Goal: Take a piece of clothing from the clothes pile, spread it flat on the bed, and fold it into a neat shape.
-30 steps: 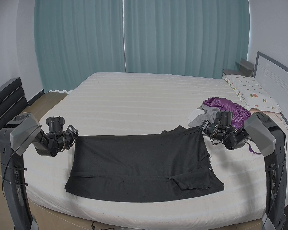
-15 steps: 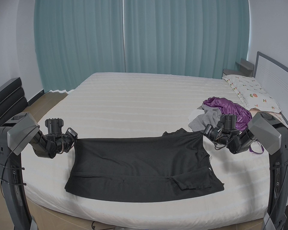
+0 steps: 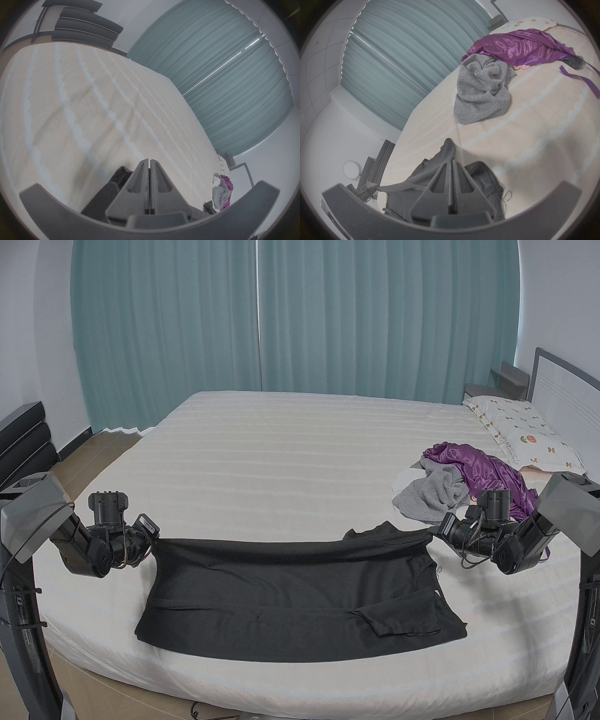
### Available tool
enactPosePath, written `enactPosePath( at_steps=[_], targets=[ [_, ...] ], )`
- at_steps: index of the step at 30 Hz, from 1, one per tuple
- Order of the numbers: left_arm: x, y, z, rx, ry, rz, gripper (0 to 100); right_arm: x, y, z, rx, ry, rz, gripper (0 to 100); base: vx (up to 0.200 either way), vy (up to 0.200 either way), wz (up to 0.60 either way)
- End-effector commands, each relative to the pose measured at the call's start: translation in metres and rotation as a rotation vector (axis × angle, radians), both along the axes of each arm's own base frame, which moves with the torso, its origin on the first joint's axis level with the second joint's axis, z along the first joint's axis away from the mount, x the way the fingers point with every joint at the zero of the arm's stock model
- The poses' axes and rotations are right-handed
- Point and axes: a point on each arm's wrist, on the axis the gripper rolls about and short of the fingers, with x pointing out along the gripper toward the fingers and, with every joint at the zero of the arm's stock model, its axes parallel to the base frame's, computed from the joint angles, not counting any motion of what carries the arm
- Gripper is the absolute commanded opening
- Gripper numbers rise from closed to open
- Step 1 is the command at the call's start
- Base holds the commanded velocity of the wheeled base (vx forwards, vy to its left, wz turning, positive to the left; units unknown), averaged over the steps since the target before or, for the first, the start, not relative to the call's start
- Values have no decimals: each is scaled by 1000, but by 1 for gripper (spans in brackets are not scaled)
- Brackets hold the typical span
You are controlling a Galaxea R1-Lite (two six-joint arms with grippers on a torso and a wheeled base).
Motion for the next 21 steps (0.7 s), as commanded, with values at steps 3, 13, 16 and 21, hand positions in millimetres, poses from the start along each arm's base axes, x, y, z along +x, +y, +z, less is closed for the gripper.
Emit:
enactPosePath(
  at_steps=[3, 13, 16, 21],
  targets=[
    [-24, -2, 13, 23, 14, -15, 0, -23, -3, -1, 7, 13, 18, 0, 0, 0, 0],
    [-51, -7, -7, 82, 104, -71, 0, -52, -5, -19, -8, 34, 30, 0, 0, 0, 0],
    [-59, -9, -16, 89, 109, -79, 0, -61, -9, -27, -32, 48, 43, 0, 0, 0, 0],
    [-71, -10, -23, 89, 96, -79, 0, -75, -13, -31, -45, 73, 83, 0, 0, 0, 0]
  ],
)
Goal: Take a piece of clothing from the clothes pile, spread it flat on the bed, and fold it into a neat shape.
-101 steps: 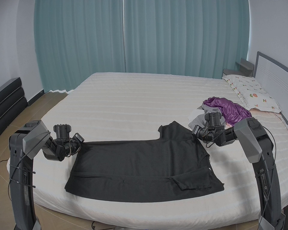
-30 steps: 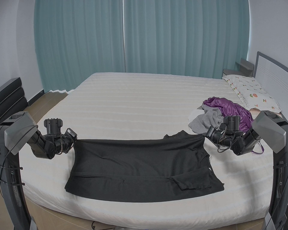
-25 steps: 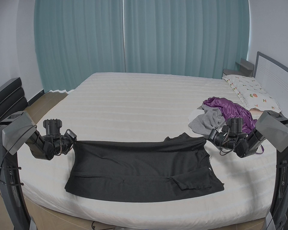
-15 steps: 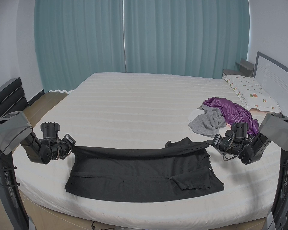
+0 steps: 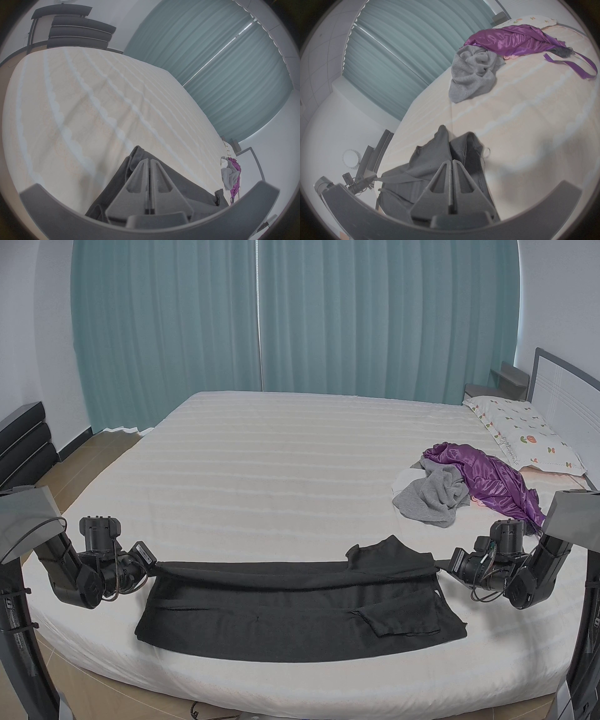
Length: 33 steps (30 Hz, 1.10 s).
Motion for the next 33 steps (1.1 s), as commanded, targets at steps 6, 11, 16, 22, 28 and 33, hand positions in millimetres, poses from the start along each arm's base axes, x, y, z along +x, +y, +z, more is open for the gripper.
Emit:
enactPosePath(
  at_steps=[6, 11, 16, 22, 28, 33],
  targets=[
    [-16, -2, -10, -3, 30, -2, 0, -14, -9, -2, 1, -9, -3, 0, 0, 0, 0],
    [-23, -2, -16, -3, 62, -4, 0, -20, -10, -6, -4, 10, -3, 0, 0, 0, 0],
    [-28, -3, -20, -4, 78, -6, 0, -25, -10, -15, -13, 42, 6, 0, 0, 0, 0],
    [-38, -5, -25, 1, 108, -48, 0, -30, -10, -24, -46, 66, 27, 0, 0, 0, 0],
    [-41, -5, -27, 10, 118, -58, 100, -29, -9, -28, -59, 69, 39, 100, 0, 0, 0],
    [-38, -5, -22, 8, 97, -55, 100, -19, -11, -10, -39, 1, 26, 100, 0, 0, 0]
  ],
)
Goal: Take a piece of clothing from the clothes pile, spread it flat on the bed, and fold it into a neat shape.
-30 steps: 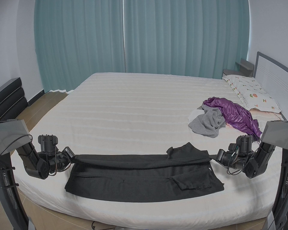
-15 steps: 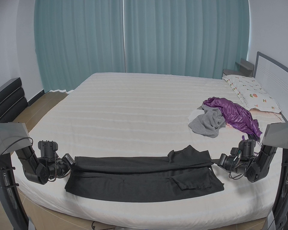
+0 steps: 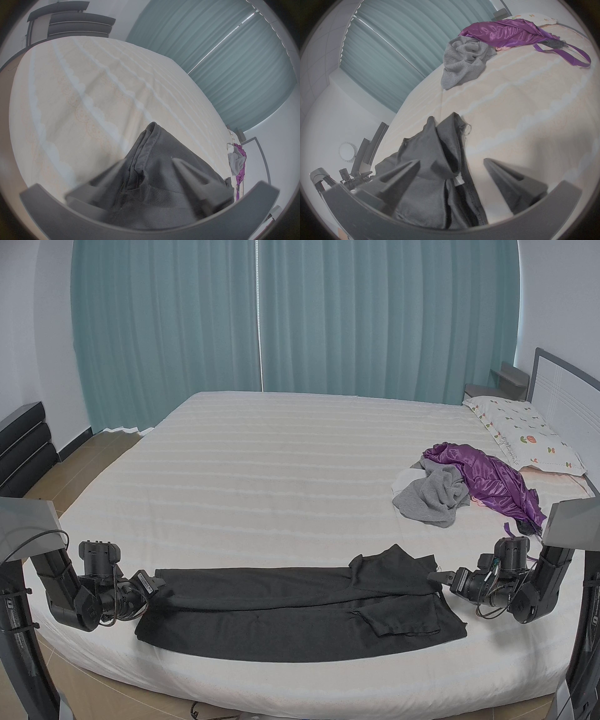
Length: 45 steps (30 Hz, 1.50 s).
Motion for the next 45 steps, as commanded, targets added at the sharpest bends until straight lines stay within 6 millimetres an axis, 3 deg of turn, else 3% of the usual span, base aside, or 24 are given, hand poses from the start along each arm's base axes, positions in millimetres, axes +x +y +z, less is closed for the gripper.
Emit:
enactPosePath(
  at_steps=[1, 7, 12, 17, 21, 22, 30, 39, 40, 45],
  targets=[
    [4, 0, 6, -3, -27, 4, 100, 15, -3, 19, 26, -74, -14, 100, 0, 0, 0],
    [29, 4, 20, -52, -112, 43, 100, 41, -4, 20, 73, -75, -41, 100, 0, 0, 0],
    [55, 2, 2, -64, -84, 43, 100, 66, -4, 11, 165, -29, -99, 100, 0, 0, 0],
    [59, -3, -7, -58, -50, 27, 100, 68, -4, -5, 176, 19, -104, 100, 0, 0, 0],
    [59, -4, -7, -57, -50, 28, 100, 70, -5, -6, 177, 22, -105, 100, 0, 0, 0],
    [60, -4, -6, -54, -56, 30, 0, 71, -4, -6, 176, 27, -103, 100, 0, 0, 0],
    [61, 2, -4, -52, -67, 56, 0, 81, 0, -4, 177, 7, -104, 100, 0, 0, 0],
    [60, 5, -7, -44, -61, 77, 0, 87, 15, -19, 155, 21, -98, 100, 0, 0, 0],
    [60, 6, -7, -43, -61, 80, 0, 89, 15, -20, 149, 18, -107, 0, 0, 0, 0],
    [62, 6, -7, -52, -63, 91, 0, 93, 12, -15, 134, -10, -149, 0, 0, 0, 0]
  ],
)
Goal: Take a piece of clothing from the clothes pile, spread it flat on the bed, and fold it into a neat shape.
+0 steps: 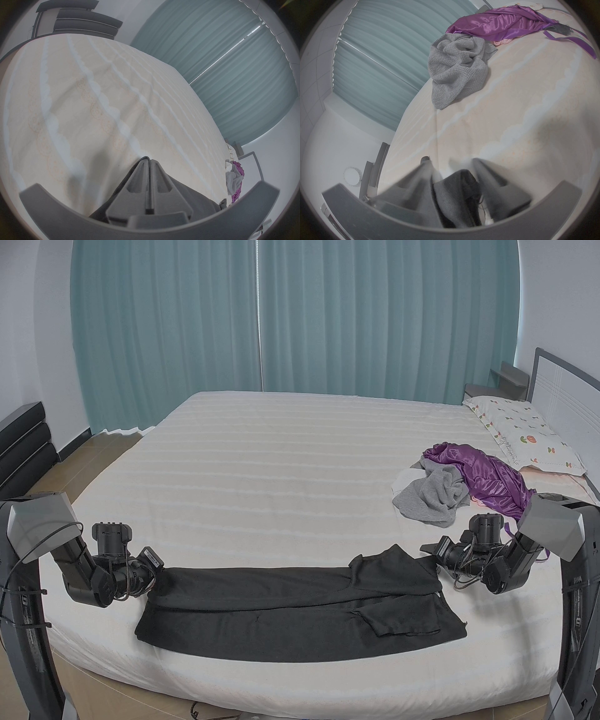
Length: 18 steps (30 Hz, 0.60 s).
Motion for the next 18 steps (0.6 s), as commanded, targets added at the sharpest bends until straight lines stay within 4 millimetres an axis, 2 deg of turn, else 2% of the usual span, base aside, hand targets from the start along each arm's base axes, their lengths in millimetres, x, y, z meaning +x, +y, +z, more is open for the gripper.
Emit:
enactPosePath(
  at_steps=[1, 11, 18],
  targets=[
    [2, 0, -1, -6, -1, 6, 0, 1, -2, 0, -2, -6, -9, 0, 0, 0, 0],
    [2, 4, -3, -8, 3, 17, 0, 2, -12, 7, -1, -28, -38, 0, 0, 0, 0],
    [2, 4, -3, -11, 4, 21, 0, 1, -12, 4, 0, -18, -38, 0, 0, 0, 0]
  ],
)
